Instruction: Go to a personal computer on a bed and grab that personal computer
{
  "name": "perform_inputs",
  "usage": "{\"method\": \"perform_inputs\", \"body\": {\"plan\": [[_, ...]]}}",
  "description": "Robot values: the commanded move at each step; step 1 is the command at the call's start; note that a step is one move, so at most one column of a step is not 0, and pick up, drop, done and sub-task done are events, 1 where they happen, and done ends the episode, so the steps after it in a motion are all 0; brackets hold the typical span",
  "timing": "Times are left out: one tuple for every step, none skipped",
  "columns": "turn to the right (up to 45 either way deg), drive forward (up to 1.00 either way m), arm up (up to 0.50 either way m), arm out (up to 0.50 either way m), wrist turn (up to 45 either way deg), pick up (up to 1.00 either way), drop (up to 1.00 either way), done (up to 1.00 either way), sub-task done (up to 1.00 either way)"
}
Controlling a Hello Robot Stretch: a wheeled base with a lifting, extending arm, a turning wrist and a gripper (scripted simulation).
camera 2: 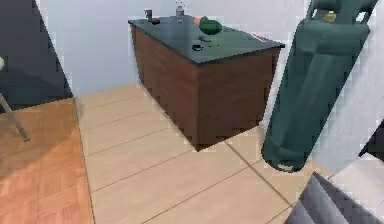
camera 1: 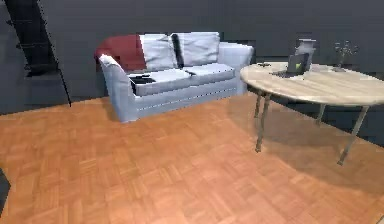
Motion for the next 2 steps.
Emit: {"method": "perform_inputs", "body": {"plan": [[-30.0, 0.0, 0.0, 0.0, 0.0, 0.0, 0.0, 0.0, 0.0], [0.0, 1.0, 0.0, 0.0, 0.0, 0.0, 0.0, 0.0, 0.0]]}}
